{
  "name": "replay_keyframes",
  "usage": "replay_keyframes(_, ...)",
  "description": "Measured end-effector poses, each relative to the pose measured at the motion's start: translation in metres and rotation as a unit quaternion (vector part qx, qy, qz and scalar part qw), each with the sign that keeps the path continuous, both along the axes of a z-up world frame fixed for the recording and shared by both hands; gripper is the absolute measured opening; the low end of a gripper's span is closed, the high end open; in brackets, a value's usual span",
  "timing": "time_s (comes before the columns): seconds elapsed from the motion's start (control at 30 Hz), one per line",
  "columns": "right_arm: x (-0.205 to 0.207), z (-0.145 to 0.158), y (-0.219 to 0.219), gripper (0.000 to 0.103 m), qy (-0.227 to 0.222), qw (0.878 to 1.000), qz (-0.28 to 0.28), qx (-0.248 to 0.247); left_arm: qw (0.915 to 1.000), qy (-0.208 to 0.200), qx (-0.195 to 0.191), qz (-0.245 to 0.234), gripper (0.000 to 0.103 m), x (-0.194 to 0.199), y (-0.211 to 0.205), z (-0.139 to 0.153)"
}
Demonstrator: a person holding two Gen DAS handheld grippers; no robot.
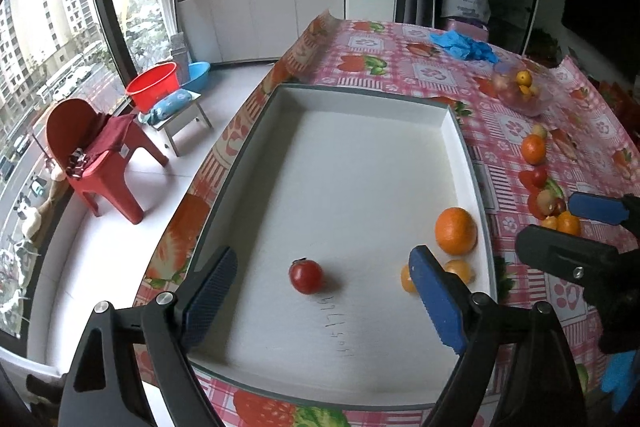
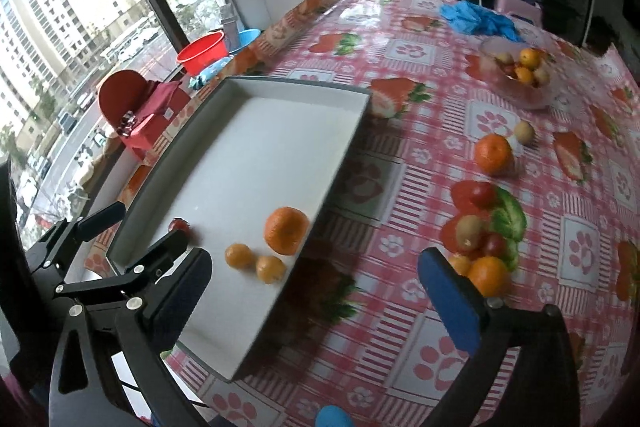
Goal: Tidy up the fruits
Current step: 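Open the left tool to drop its yellow fruit into the tray, then move both tools back to the fruits and grasp a yellow tomato with the left tool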
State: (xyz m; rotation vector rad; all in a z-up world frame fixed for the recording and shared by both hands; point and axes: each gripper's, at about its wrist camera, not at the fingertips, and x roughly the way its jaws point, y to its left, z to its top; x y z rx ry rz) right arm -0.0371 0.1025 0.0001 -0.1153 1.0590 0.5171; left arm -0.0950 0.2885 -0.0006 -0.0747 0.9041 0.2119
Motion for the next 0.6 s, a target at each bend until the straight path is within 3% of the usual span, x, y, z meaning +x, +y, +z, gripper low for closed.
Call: replay_keyframes(0.6, 0.015, -0.017, -0.112, 0.103, 0.024, 0.993, -0.116, 0.023, 0.9977, 0.015, 0.048, -0.045, 0.089, 0.013, -0.066, 0.019)
